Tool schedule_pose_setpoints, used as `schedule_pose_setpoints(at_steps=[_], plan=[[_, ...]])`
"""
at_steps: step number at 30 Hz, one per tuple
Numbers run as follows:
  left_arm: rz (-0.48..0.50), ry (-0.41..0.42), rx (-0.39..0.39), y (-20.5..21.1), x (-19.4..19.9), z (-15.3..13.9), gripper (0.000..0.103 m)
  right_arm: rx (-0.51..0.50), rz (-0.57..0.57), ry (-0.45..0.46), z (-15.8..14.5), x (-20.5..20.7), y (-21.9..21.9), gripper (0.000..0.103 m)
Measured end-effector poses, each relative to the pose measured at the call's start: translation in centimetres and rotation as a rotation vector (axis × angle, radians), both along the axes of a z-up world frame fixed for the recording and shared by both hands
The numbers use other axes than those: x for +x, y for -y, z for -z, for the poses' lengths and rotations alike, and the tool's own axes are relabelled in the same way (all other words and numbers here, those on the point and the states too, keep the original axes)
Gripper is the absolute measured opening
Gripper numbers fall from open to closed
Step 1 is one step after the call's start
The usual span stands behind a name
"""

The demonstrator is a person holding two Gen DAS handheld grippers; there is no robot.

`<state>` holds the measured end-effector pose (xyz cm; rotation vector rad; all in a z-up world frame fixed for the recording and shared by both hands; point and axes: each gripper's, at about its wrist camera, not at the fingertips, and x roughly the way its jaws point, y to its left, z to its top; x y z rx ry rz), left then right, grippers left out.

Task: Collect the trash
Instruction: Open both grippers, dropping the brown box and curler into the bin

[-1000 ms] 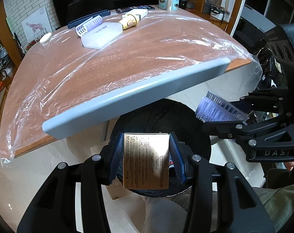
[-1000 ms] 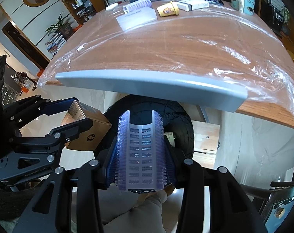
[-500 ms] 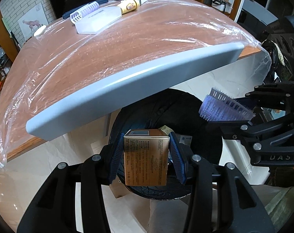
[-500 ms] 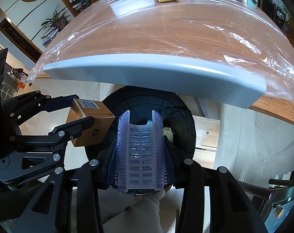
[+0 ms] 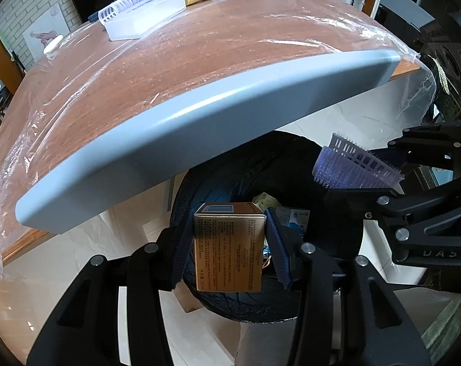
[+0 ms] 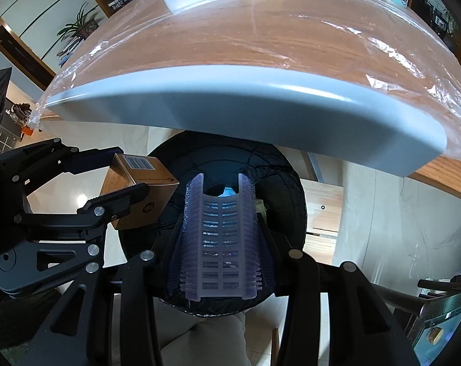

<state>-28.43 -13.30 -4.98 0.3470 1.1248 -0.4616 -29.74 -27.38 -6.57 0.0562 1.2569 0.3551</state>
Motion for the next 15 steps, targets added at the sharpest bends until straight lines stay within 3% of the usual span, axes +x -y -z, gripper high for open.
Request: schedule_pose_setpoints(at_steps=[10, 11, 12, 13, 15], plan=[[-0.006, -0.012, 0.003, 0.0, 0.4, 0.6, 0.05, -0.008, 0.021, -0.026, 0.8, 0.1, 0.3, 0.045], [-0.007, -0.021, -0.003, 0.0, 0.4, 0.7, 0.061, -0.004, 0.026, -0.033, 0.9, 0.0, 0.5, 0.048], [-0.01, -0.031, -0.009, -0.1, 0.5, 0.8, 0.073, 0.009, 0.036, -0.041, 0.9, -0.1, 0.8, 0.061], [-0.01, -0.039, -0.017, -0.3, 0.5, 0.8, 0.075, 0.026, 0.049, -0.044, 0.8, -0.3, 1.2, 0.069], [-0.007, -0.049, -0.02, -0.5, 0.4, 0.6, 0.075, 0.043, 0.065, -0.049, 0.4, -0.6, 1.7, 0.072]])
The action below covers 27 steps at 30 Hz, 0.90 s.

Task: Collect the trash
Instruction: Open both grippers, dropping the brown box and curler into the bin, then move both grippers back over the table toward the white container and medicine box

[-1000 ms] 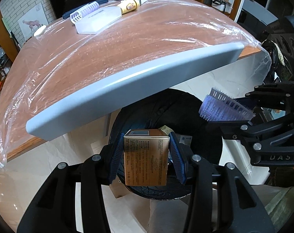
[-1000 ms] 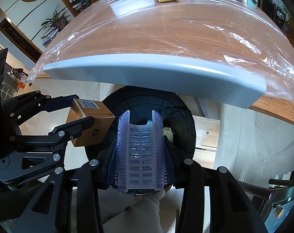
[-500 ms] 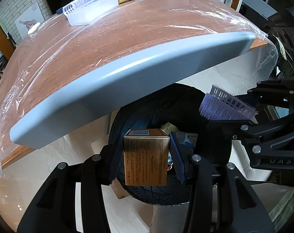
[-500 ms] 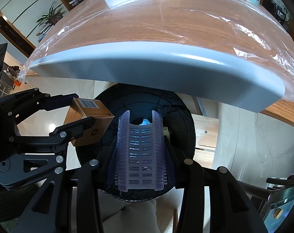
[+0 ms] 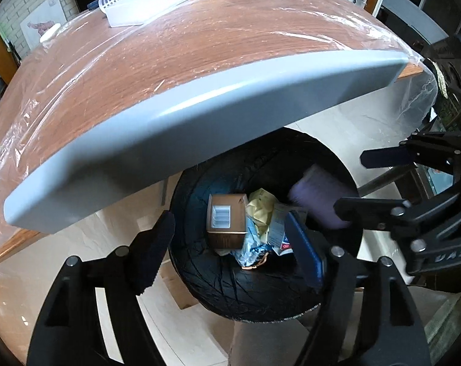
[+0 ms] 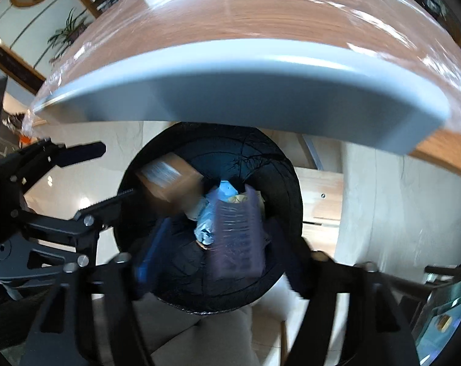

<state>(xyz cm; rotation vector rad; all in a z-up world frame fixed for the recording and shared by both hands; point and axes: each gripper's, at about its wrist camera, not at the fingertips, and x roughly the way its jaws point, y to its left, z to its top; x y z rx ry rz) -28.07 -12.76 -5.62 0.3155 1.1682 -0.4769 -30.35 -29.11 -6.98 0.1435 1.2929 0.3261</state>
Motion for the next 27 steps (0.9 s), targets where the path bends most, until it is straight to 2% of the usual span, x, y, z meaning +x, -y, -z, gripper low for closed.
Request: schedule_pose_setpoints(at_steps=[4, 7, 9, 11, 13, 15, 17, 20, 27], plan=[[0.008, 0.013, -0.002, -0.8, -0.7, -1.1, 0.075, 0.002, 0.029, 0.01, -1.5, -1.1, 1.2, 0.073], [0.023, 0.028, -0.057, -1.6, -1.6, -3.5, 0.075, 0.03, 0.042, 0.055, -4.0, -1.9, 1.8, 0.074], [0.044, 0.055, -0.107, -2.2, -2.4, -5.8, 0.078, 0.05, 0.052, 0.121, -6.6, -2.5, 2.0, 0.078], [0.062, 0.101, -0.148, -2.4, -2.8, -8.1, 0.089, 0.051, 0.064, 0.212, -9.6, -2.6, 2.3, 0.083], [0.078, 0.2, -0.185, -2.7, -2.7, -11.2, 0.097, 0.03, 0.082, 0.297, -11.7, -2.0, 2.6, 0.09], [0.065, 0.292, -0.172, -2.8, -2.0, -13.1, 0.101, 0.007, 0.104, 0.364, -13.4, -1.0, 2.8, 0.094], [0.025, 0.338, -0.149, -2.8, -0.5, -13.9, 0.101, -0.007, 0.13, 0.408, -14.3, 0.6, 3.2, 0.096], [-0.043, 0.34, -0.148, -3.4, 2.5, -13.8, 0.101, -0.022, 0.184, 0.421, -14.9, 3.8, 3.5, 0.096], [-0.01, 0.327, -0.118, -3.5, 8.3, -12.8, 0.101, -0.014, 0.283, 0.368, -14.7, 12.1, 3.6, 0.096]])
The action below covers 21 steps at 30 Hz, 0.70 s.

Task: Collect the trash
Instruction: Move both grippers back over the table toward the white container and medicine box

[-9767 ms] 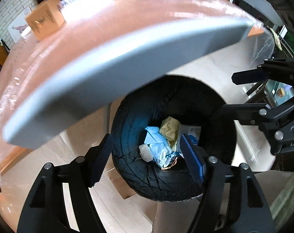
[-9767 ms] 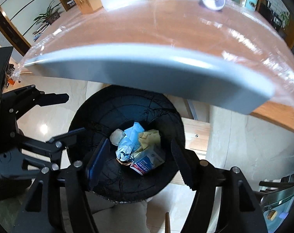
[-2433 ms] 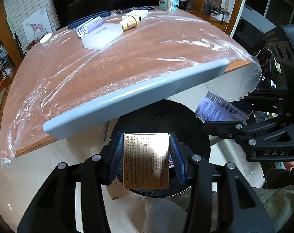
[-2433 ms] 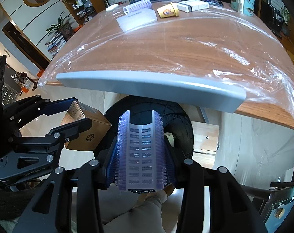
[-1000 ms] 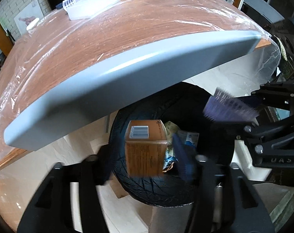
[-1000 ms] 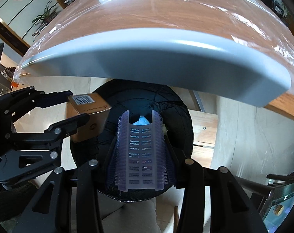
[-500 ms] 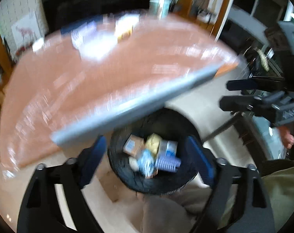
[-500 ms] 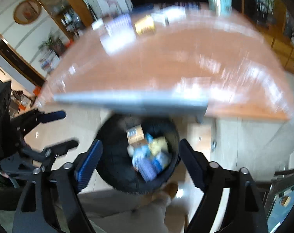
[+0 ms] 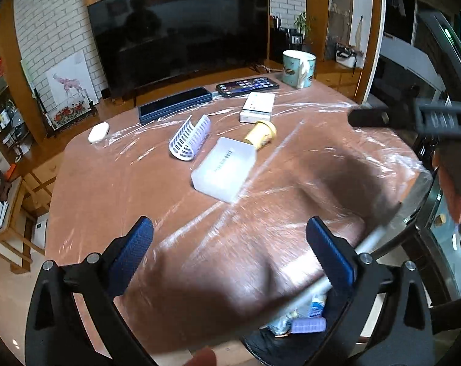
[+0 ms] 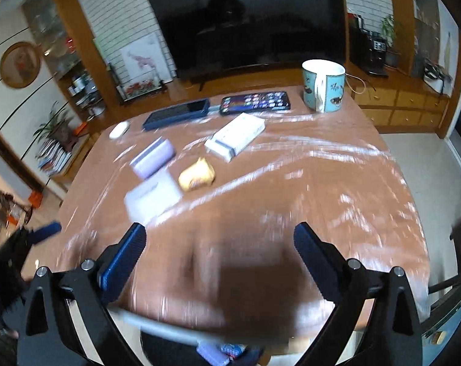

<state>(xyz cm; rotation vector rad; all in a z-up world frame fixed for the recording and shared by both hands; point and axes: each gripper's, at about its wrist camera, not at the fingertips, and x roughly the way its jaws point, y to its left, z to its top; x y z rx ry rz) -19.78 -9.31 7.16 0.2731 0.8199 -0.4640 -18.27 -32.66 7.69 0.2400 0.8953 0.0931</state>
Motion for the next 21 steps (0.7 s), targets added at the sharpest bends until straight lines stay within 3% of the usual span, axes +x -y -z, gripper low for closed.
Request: schedule_pose_setpoints(at_steps=[7, 14, 21], plan=[[0.049, -0.018, 0.034, 0.5, 4.3, 1.7, 0.101, 0.017, 0.056, -0.081, 2.0, 8.1, -0.9, 0.096], [0.116, -0.028, 0.064, 1.7, 7.6, 2.9, 0.101, -0.077, 0.101, -0.139, 4.7, 15.4, -3.1, 0.094], [0.171, -0.03, 0.087, 3.0, 9.0, 4.1, 0.099, -0.165, 0.099, -0.181, 6.7, 19.7, -4.6, 0.081]])
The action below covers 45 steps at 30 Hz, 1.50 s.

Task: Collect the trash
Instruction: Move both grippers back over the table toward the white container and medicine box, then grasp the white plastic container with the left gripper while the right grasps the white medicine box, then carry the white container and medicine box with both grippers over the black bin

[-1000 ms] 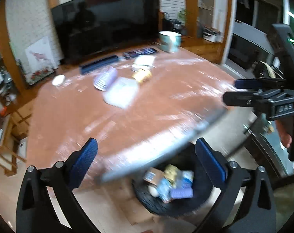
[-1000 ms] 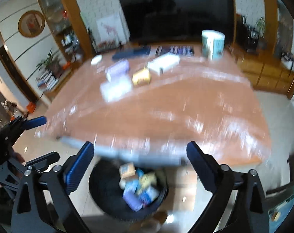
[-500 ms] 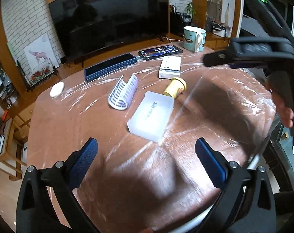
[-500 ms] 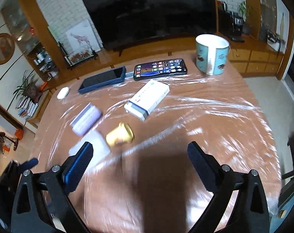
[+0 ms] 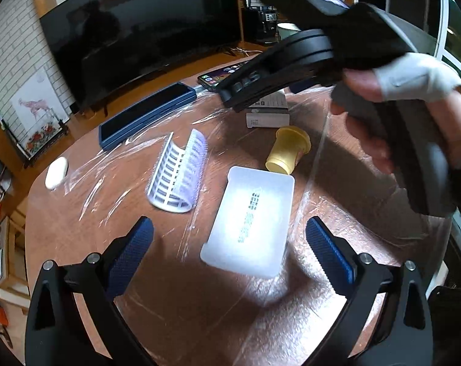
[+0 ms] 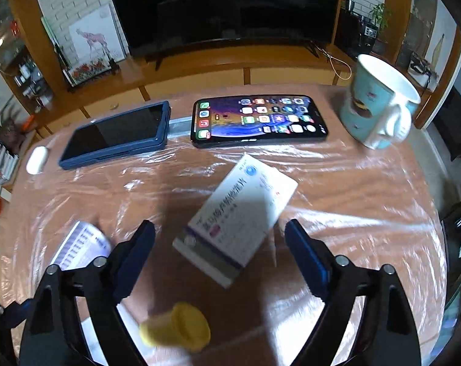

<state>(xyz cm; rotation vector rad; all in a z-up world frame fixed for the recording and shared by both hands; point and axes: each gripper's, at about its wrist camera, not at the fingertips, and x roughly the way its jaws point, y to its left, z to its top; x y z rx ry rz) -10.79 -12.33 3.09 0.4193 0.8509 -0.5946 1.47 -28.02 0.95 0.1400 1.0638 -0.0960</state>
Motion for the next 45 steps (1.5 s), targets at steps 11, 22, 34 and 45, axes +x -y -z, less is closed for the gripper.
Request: schedule_pose_setpoints(at_steps=[11, 22, 34, 45], plan=[[0.043, -0.049, -0.015, 0.8, 0.6, 0.7, 0.069, -0.006, 0.008, -0.02, 1.5, 1.8, 0.2, 0.071], [0.043, -0.071, -0.03, 0.6, 0.2, 0.8, 0.053, 0.004, -0.035, 0.033, 1.2, -0.2, 1.2, 0.05], [-0.015, -0.075, -0.048, -0.2, -0.6, 0.6, 0.053, 0.082, -0.033, 0.063, -0.2, -3.5, 3.7, 0.05], [-0.1, -0.063, -0.084, -1.5, -0.9, -0.4, 0.053, 0.139, -0.098, 0.111, -2.6, -9.3, 4.4, 0.05]])
